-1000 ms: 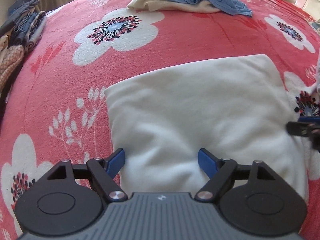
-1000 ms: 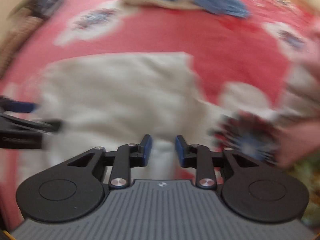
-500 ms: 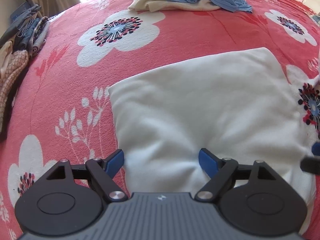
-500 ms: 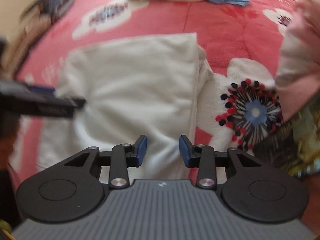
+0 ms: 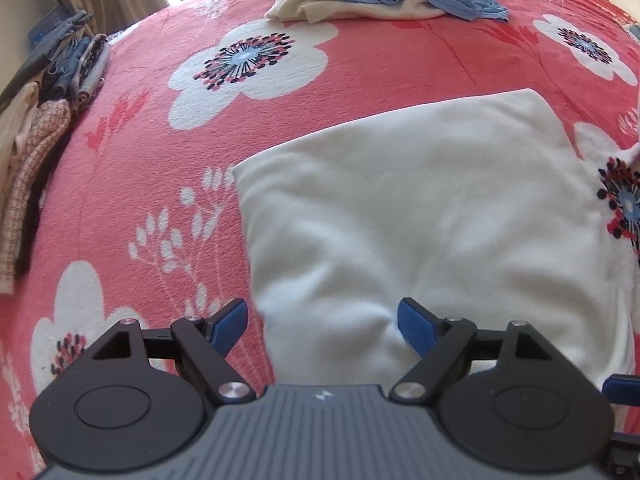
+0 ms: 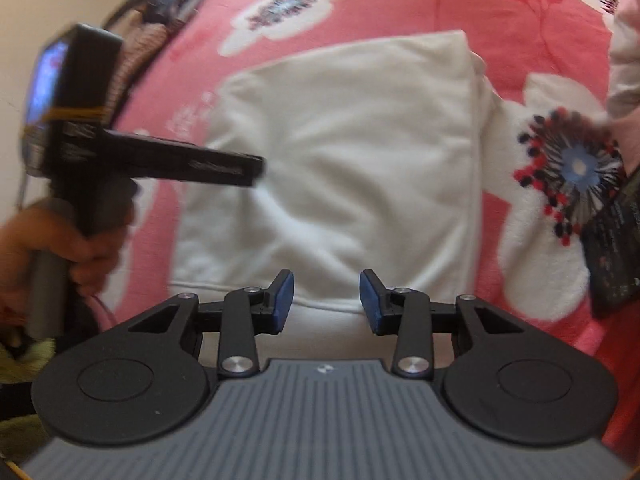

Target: Fold clothes

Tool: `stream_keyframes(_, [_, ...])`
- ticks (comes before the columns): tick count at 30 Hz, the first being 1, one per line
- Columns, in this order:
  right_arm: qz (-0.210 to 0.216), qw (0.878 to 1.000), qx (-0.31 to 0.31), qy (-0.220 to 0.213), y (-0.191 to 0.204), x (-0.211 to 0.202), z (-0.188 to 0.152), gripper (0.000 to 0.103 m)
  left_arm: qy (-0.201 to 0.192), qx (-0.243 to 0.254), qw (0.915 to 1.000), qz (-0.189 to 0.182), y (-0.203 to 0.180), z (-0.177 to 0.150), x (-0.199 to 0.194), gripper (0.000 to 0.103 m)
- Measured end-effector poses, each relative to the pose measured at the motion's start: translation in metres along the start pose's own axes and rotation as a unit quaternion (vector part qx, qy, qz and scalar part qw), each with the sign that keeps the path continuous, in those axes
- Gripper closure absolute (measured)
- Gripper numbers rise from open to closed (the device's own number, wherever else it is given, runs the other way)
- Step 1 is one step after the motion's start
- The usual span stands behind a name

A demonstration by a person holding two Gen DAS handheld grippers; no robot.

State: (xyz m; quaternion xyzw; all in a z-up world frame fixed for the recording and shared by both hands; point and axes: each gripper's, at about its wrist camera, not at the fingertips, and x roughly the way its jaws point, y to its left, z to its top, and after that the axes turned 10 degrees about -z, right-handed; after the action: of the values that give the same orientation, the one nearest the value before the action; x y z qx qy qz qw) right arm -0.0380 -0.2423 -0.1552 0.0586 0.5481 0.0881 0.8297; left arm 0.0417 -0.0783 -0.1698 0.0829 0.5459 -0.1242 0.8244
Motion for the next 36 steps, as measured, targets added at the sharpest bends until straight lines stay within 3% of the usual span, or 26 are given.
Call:
stream_keyframes(6, [-0.038, 0.999, -0.021, 0.025, 0.007, 0.019, -0.014, 0.066, 0.007, -0.018, 0.9998, -0.002, 0.003, -0.028, -0.016, 0.02])
stream_keyframes(12, [-0.027, 1.0, 0.006, 0.001, 0.007, -0.001, -0.014, 0.066, 0.026, -0.033, 0.9991, -0.006, 0.006, -0.066, -0.027, 0.019])
stream_keyframes(14, [-0.029, 0.999, 0.007, 0.013, 0.006, 0.004, -0.017, 0.066, 0.033, -0.036, 0.9987, -0.014, 0.005, -0.076, -0.027, 0.018])
stream_keyframes(19, [-0.041, 0.998, 0.023, 0.043, 0.003, 0.029, -0.023, 0.061, 0.026, -0.045, 0.9984, -0.024, 0.008, -0.081, -0.024, 0.013])
stream_keyframes(21, [-0.039, 0.998, 0.03, 0.038, 0.003, 0.021, -0.021, 0.06, 0.02, -0.055, 0.9975, -0.041, 0.016, -0.078, -0.03, 0.015])
stream_keyframes(23, [-0.038, 0.999, 0.037, 0.012, -0.002, 0.008, -0.021, 0.059, -0.01, -0.069, 0.9955, -0.064, 0.029, -0.079, -0.039, 0.015])
stream_keyframes(25, [-0.029, 0.997, 0.069, -0.029, -0.016, -0.007, -0.02, 0.055, -0.041, -0.088, 0.9909, -0.094, 0.045, -0.078, -0.043, 0.015])
stream_keyframes(29, [-0.006, 0.982, 0.169, -0.082, -0.055, -0.009, -0.017, 0.04, -0.053, -0.127, 0.9762, -0.167, 0.08, -0.077, -0.029, 0.015])
stream_keyframes(33, [0.018, 0.969, 0.237, -0.075, -0.079, 0.019, -0.017, 0.038, -0.059, -0.164, 0.9557, -0.237, 0.107, -0.083, -0.009, 0.016])
stream_keyframes(36, [0.027, 0.961, 0.268, -0.065, -0.089, 0.04, -0.019, 0.038, -0.077, -0.165, 0.9447, -0.273, 0.116, -0.085, -0.002, 0.015])
